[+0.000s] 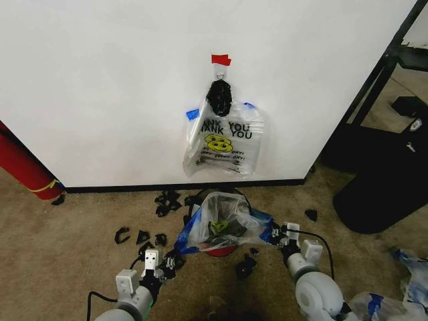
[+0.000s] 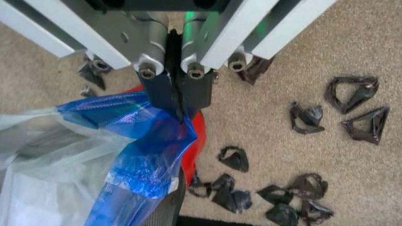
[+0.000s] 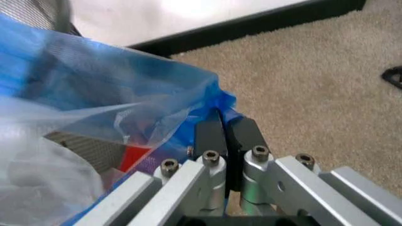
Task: Pick up the garbage bag from the wall and place it over the trash bin.
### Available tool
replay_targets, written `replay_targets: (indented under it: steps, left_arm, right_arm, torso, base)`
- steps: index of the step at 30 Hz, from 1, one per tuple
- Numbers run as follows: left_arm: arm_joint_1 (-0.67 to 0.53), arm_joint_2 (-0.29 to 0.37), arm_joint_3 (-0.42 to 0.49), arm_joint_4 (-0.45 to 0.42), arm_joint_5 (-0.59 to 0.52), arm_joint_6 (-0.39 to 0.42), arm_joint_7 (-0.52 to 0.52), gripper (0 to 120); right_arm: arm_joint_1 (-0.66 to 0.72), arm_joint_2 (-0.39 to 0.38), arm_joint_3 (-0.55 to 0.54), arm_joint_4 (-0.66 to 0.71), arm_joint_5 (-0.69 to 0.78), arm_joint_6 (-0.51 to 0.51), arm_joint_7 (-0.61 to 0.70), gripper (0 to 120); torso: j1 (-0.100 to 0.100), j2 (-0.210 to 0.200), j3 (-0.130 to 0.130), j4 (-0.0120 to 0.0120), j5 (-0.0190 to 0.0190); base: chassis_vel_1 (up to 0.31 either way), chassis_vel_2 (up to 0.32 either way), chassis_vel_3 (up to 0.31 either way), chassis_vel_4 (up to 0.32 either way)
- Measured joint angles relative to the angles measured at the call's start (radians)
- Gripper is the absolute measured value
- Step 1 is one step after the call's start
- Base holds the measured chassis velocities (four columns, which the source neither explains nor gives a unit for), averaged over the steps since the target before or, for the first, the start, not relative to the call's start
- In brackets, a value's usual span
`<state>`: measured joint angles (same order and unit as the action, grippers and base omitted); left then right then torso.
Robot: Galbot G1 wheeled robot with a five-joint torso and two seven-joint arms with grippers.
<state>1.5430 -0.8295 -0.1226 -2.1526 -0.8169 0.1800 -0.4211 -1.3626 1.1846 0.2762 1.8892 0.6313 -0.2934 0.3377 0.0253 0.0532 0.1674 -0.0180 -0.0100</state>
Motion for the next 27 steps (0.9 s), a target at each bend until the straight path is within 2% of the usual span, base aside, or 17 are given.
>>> replay_targets:
  steps: [4, 9, 14, 21, 27]
  left_arm:
    - [-0.043, -0.005, 0.031, 0.036, 0.014, 0.003, -0.026, 0]
    - [-0.114, -0.042, 0.100, 0.085, 0.063, -0.020, -0.073, 0]
    - [-0.147, -0.072, 0.130, 0.111, 0.103, -0.036, -0.108, 0]
    - [-0.163, -0.106, 0.150, 0.139, 0.123, -0.035, -0.142, 0]
    - [-0.161, -0.104, 0.153, 0.139, 0.127, -0.012, -0.139, 0]
  right_arm:
    - [0.028, -0.002, -0.010, -0.033, -0.007, 0.001, -0.004, 0]
    - [0.096, 0.006, -0.029, -0.098, -0.017, 0.029, -0.024, 0]
    - [0.156, 0.013, -0.045, -0.153, -0.034, 0.036, -0.035, 0]
    - [0.215, 0.051, -0.073, -0.224, -0.061, 0.035, -0.037, 0]
    - [0.222, 0.051, -0.087, -0.244, -0.108, 0.044, -0.043, 0]
  torso:
    - [0.000, 0.000, 0.000, -0.0002, 0.0000]
    - [0.000, 0.000, 0.000, 0.0000, 0.0001]
    - [0.000, 0.000, 0.000, -0.0001, 0.0000]
    - [0.000, 0.000, 0.000, 0.0000, -0.0001]
    - [0.000, 0.000, 0.000, -0.0001, -0.0001]
  base:
    - [0.000, 0.000, 0.000, 0.000]
    - [0.000, 0.000, 0.000, 0.000]
    - [0.000, 0.000, 0.000, 0.000]
    - [0.000, 0.000, 0.000, 0.000]
    - [0.000, 0.000, 0.000, 0.000]
